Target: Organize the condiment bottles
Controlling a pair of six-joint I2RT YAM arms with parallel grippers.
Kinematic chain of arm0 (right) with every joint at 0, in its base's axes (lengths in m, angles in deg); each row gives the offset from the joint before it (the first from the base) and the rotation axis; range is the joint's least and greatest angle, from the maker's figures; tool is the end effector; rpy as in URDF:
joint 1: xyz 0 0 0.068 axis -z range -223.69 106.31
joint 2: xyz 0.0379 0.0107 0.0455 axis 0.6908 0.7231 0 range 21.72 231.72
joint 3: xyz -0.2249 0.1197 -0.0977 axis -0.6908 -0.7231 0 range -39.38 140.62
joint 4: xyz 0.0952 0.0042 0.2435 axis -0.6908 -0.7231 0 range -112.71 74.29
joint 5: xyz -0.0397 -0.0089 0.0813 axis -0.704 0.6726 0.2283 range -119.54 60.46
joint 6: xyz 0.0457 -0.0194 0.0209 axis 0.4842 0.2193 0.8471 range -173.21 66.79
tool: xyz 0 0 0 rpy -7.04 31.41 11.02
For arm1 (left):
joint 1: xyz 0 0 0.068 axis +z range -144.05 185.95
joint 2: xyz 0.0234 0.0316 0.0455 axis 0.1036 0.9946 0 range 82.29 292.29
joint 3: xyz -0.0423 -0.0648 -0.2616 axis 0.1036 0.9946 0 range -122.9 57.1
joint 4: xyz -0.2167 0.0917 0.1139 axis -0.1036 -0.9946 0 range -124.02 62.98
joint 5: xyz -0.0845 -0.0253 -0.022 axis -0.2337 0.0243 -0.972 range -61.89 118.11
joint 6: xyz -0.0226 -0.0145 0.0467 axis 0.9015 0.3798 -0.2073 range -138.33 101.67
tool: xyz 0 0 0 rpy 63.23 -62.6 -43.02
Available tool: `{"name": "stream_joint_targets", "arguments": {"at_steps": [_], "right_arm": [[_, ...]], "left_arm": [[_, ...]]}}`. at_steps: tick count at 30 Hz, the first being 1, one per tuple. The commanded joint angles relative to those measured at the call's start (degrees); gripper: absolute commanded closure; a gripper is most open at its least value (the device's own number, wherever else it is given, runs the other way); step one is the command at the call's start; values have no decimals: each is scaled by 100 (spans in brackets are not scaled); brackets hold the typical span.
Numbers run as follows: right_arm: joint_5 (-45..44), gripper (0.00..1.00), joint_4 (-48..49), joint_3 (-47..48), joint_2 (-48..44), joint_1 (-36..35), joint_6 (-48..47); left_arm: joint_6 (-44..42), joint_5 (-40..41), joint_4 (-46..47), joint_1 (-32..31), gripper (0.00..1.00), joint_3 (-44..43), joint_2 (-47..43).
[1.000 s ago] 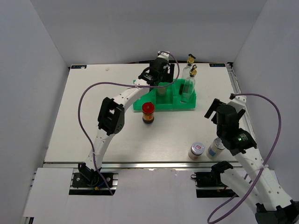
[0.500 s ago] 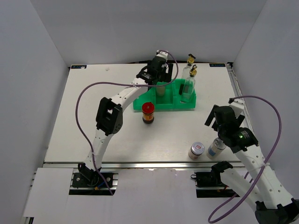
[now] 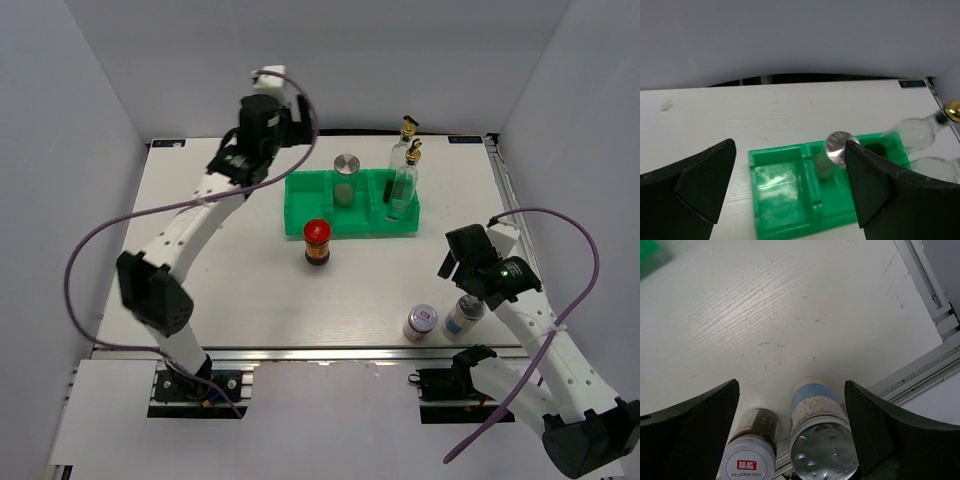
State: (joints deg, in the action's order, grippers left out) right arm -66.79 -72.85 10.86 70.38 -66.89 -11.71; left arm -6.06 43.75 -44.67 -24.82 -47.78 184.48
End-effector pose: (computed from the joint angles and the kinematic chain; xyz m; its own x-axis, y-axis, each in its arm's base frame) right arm 0.1434 0.0381 0.2941 -0.5672 0.3307 -0.7543 0.5031 0.8642 0.0006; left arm 0.3676 -0.2078 0.4151 -0.2739 -0.0752 -0.9588 0.2156 0.9668 -0.1374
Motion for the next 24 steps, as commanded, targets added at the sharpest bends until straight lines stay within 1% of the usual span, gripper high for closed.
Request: {"name": "stream_joint_targets", "arguments": {"at_steps": [1, 2, 3, 4, 5, 7, 8, 10, 12, 14, 15, 18, 20, 21, 23, 24], "right_arm": [[95, 11, -517, 57, 152, 70, 464], [104, 10, -526, 21, 161, 88, 491], [122, 11, -534, -66, 152, 105, 500], [148, 11, -587, -93, 135, 157, 561], [148, 11, -631, -111, 100, 175, 596], [140, 11, -841, -154, 21, 219, 701], [157, 11, -894, -172, -75, 220, 737], [315, 11, -948, -295, -155, 246, 746], [542, 11, -930, -383, -208, 237, 702], [728, 11, -921, -445, -217, 246, 615], [842, 11, -930, -453, -226, 246, 605], [878, 14, -974, -550, -322, 246, 553], [878, 16, -1061, -577, -305, 237, 553], [878, 20, -1079, -577, -296, 237, 553], [799, 23, -1141, -533, -270, 237, 570], [651, 27, -1176, -515, -270, 237, 596]], "left_arm": [[432, -7, 690, 579, 2, 1168, -918], [530, -60, 806, 876, 2, 1833, -1329], [626, -26, 920, 1018, 2, 2144, -1525], [793, 209, 1034, 1220, 2, 2434, -1692], [890, 333, 1044, 1326, 2, 2925, -1972], [1109, 483, 1131, 1537, 2, 3358, -2220], [1154, 501, 1184, 1582, 2, 3752, -2439], [1364, 580, 1185, 1670, 2, 4053, -2607], [1479, 861, 1132, 1696, 2, 4378, -2817], [1480, 1037, 1053, 1731, 2, 4502, -2915], [1445, 1247, 983, 1740, 2, 4520, -2976], [1471, 1529, 807, 1749, 2, 4520, -3012], [1480, 1381, 903, 1749, 2, 4573, -3003], [1480, 1267, 904, 1749, 2, 4573, -2986], [1471, 1266, 877, 1749, 2, 4573, -2924], [1462, 1284, 860, 1749, 2, 4564, -2907]]}}
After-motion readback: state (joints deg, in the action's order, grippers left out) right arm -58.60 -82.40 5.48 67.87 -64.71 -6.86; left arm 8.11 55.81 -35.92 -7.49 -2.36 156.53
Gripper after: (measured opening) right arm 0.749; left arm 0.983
